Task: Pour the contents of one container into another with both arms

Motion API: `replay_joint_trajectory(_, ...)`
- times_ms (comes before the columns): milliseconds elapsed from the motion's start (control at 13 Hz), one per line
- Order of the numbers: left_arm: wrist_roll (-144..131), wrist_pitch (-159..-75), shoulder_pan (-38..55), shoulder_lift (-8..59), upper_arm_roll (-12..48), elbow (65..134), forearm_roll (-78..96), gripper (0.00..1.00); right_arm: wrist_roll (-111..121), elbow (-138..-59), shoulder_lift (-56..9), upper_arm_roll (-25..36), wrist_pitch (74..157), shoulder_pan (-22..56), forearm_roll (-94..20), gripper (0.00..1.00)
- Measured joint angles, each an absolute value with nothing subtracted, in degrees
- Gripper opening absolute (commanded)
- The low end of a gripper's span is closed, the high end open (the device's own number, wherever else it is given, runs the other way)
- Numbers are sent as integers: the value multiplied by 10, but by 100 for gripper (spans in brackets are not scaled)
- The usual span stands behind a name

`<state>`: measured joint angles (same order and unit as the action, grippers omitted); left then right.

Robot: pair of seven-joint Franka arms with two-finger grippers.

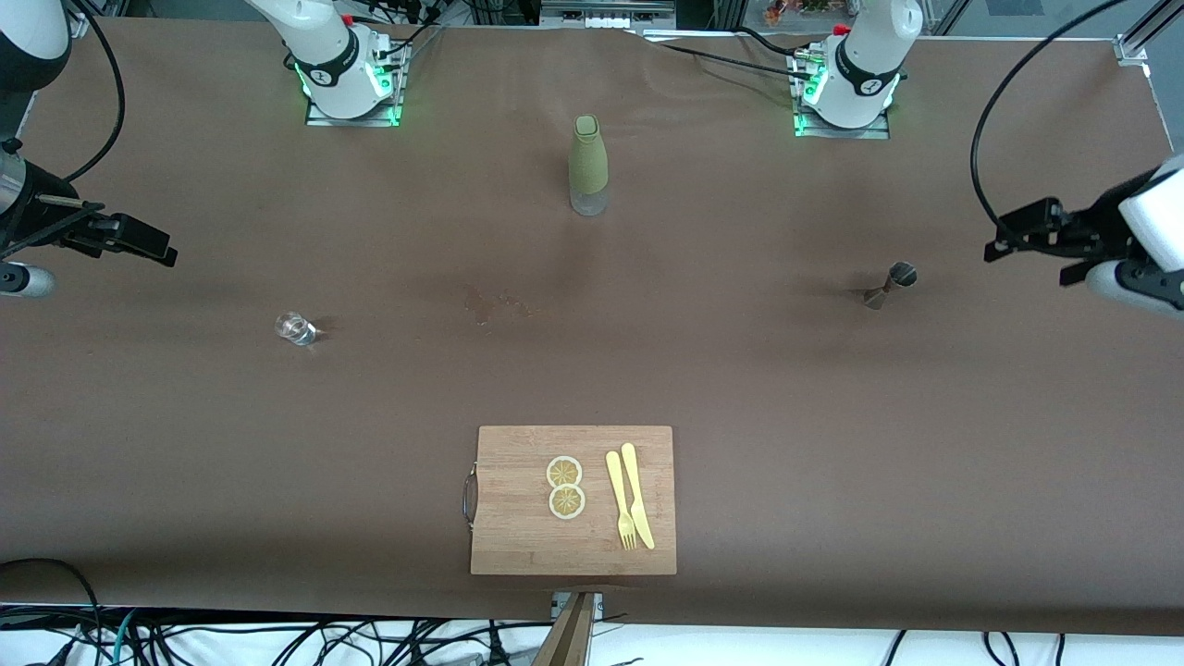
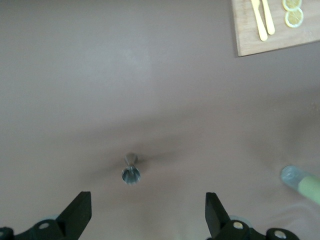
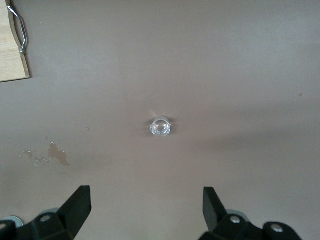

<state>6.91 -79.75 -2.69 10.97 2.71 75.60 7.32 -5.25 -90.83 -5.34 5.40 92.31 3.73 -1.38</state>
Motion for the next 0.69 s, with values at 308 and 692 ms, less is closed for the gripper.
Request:
replay_joint_trajectory(308, 28, -784, -27, 96, 28, 763, 70, 100, -52, -908, -53, 54, 923, 37, -14, 99)
replay_joint_trajectory(692, 29, -785, -27, 105, 55, 770, -6, 100, -52, -908, -53, 53, 923, 35, -14, 99)
